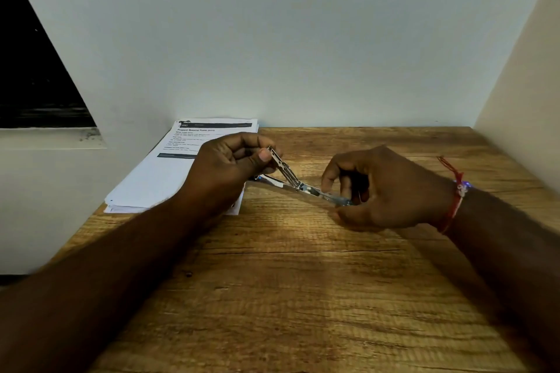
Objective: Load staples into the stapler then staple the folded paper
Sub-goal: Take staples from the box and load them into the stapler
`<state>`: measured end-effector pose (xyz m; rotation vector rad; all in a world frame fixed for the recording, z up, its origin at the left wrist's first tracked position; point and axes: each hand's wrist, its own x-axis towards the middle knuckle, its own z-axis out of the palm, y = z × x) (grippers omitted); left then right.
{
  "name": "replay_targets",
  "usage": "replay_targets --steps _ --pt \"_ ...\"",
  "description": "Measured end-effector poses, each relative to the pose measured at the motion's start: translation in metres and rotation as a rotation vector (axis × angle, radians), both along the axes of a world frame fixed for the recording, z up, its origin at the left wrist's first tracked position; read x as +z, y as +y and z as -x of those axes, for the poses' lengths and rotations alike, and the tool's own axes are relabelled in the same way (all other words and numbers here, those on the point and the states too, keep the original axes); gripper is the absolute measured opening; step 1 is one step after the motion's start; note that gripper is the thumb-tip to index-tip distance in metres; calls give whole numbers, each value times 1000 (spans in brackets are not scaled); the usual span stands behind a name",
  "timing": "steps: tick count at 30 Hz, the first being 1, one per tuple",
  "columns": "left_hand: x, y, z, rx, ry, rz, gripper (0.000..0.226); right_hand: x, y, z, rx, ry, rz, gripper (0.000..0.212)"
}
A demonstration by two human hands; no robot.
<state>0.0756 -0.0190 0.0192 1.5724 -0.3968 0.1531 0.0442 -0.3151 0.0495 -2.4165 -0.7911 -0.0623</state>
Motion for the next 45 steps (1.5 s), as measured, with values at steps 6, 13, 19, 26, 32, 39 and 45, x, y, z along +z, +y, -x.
replay_targets --steps 6,13,19,26,32,39,45 --pt "-3 0 0 -34 8 -36 12 2 -3 -2 -23 110 80 50" --pt "-5 2 0 -33 33 -40 11 -6 2 -2 -14 23 13 60" --pt "-1 -2 2 -62 36 -75 14 -24 33 1 -27 -404 -121 48" --pt "2 -1 3 -48 51 -147 18 -34 40 -5 -49 -410 -100 40" --pt "6 -6 10 -18 86 -184 24 -36 41 -6 -43 -438 -104 35" --pt "2 0 2 -44 114 -153 16 -34 41 -6 -41 -427 -66 27" --pt "1 1 2 -37 105 -177 17 -30 43 -3 -18 -451 -61 20"
